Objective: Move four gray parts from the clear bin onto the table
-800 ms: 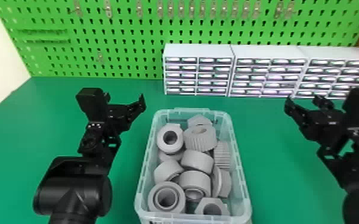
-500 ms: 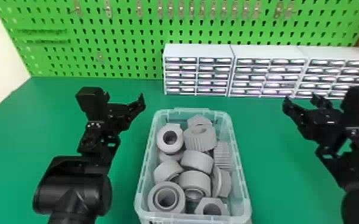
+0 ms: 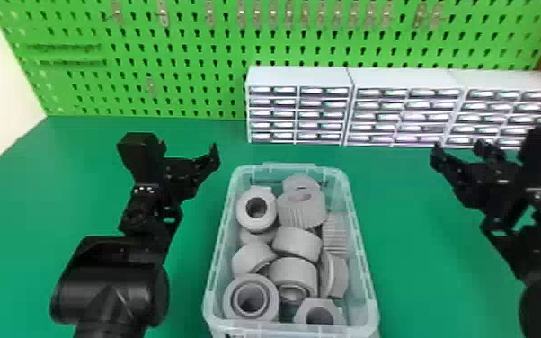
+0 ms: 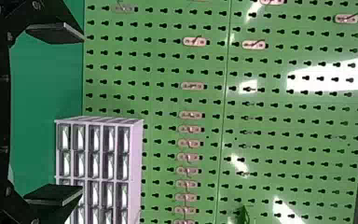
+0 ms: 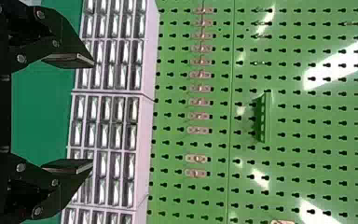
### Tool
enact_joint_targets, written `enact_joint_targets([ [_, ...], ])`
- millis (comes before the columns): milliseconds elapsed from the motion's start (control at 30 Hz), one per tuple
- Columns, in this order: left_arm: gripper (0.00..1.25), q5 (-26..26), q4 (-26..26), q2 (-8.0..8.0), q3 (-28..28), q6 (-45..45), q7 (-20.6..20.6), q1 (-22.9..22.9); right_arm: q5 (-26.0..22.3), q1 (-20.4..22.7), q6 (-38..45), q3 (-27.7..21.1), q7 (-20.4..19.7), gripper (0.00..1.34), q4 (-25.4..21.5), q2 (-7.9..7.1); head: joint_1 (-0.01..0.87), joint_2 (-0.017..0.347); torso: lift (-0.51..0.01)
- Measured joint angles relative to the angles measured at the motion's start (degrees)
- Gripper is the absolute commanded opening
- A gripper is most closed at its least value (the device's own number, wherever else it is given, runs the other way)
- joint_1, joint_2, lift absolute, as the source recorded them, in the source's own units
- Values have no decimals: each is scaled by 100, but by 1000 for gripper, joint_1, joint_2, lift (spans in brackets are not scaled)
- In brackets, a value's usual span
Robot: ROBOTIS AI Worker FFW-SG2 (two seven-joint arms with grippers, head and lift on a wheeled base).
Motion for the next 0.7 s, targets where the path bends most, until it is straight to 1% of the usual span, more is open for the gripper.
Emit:
enact_joint_targets([
  [267, 1106, 7, 0, 0, 15, 4, 0, 17, 10, -101, 286, -43, 1, 835, -73, -2, 693, 72, -52],
  [400, 1106, 6, 0, 0, 16, 4, 0, 3, 8, -209, 680, -38, 1, 835, -201, -37, 693, 72, -52],
  [533, 1106, 1, 0, 0, 9, 4, 0, -6, -74, -349, 1224, 53, 5, 835, -363, -166, 693, 72, -52],
  [700, 1106, -1, 0, 0, 17, 4, 5, -10, -365, -594, 1956, 284, 6, 835, -433, -447, 693, 72, -52],
])
